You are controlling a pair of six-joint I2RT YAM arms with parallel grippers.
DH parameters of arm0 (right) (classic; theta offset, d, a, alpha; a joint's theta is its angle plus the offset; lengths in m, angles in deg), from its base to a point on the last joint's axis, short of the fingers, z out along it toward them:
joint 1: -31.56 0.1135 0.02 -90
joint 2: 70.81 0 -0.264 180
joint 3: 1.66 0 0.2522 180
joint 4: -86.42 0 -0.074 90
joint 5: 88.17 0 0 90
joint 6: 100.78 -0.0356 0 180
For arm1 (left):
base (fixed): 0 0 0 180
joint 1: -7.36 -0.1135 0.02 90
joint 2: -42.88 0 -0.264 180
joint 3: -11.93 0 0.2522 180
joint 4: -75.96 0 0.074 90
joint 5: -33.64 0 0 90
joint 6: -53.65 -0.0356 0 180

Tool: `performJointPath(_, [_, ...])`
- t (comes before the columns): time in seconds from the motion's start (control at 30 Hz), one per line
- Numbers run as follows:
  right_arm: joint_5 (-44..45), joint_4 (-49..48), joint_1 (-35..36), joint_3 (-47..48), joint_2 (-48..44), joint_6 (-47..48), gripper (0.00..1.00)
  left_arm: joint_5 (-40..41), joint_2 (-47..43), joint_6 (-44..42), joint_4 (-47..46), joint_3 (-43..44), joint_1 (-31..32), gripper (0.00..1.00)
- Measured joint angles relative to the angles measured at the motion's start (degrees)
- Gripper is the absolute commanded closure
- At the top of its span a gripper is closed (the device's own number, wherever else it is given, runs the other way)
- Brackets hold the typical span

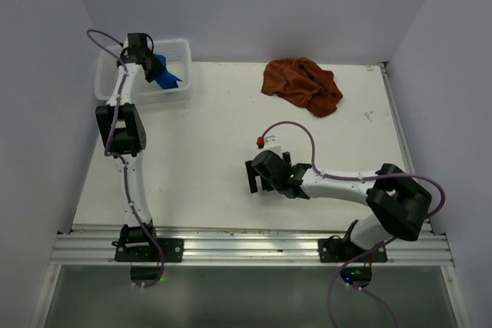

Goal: Roll the towels
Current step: Place the rolled towel into the container

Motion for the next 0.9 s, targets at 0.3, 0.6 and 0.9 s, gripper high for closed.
performJointPath(0.3, [-2.25, -1.18, -1.6, 0.0, 3.06, 0.02, 0.01, -0.35, 3.5, 1.07, -4.0, 0.0, 1.64, 0.67])
performJointPath(0.6, [-3.39, -2.01, -3.61, 1.51, 5.11, 0.24, 0.01, -0.13, 5.29, 1.4, -6.45, -0.59, 1.64, 0.54])
performJointPath(0.9, [-4.42, -3.1, -4.63, 2.49, 6.19, 0.7, 0.01, -0.13, 7.06, 1.51, -8.24, -0.59, 1.73, 0.29])
